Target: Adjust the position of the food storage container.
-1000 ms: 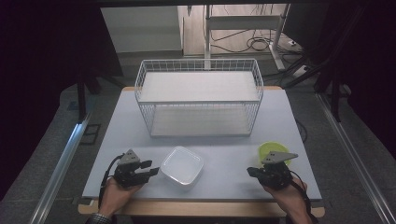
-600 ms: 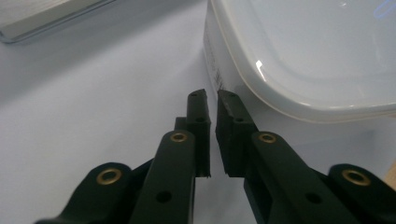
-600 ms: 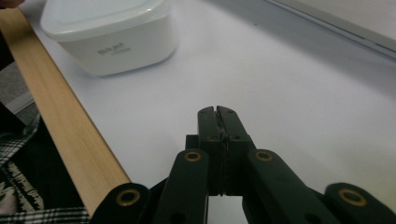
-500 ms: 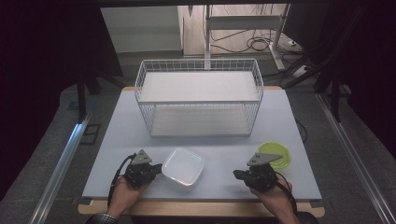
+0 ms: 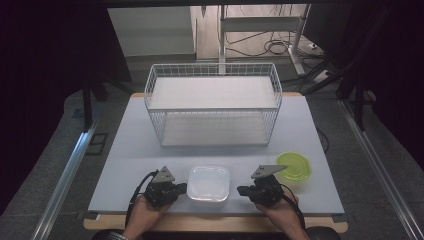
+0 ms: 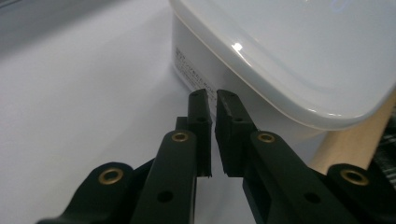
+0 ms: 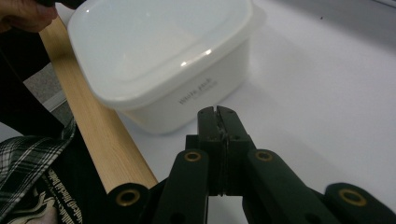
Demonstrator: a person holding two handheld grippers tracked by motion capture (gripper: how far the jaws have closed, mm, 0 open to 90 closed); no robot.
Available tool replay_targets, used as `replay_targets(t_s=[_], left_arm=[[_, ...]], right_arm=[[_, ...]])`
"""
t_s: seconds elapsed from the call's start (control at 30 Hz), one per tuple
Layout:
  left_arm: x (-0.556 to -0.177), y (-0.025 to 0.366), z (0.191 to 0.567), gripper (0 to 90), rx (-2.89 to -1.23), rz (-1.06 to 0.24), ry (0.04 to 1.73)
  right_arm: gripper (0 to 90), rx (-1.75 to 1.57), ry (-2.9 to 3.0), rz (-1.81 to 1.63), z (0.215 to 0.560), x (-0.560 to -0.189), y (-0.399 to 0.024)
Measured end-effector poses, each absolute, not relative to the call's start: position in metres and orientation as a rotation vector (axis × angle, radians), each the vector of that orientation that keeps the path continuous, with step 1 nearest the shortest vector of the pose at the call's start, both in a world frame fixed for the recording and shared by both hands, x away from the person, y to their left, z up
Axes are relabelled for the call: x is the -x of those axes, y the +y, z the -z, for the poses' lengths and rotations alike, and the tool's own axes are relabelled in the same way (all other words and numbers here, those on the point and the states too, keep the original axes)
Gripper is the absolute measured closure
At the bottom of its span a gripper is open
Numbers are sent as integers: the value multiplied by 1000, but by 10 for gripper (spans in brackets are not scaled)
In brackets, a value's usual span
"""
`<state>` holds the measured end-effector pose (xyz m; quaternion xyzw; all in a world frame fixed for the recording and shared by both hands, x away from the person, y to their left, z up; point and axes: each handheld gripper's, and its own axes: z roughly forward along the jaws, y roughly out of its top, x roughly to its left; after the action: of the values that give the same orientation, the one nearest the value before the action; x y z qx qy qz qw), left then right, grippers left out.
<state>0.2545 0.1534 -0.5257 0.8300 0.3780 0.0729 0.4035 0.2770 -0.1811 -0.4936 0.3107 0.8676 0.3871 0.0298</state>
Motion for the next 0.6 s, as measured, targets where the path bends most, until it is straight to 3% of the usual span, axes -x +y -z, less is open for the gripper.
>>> replay_targets(t_s=[0.27,0.6], left_arm=[[-258,143,527,848,-2077,-132,948],[-264,135,526,856,-2094,-175,950]], right_arm=[[896,-1012,2671,-1211,498,-284,-176],[899,-1052,2623,-1177,499,-297,-177]])
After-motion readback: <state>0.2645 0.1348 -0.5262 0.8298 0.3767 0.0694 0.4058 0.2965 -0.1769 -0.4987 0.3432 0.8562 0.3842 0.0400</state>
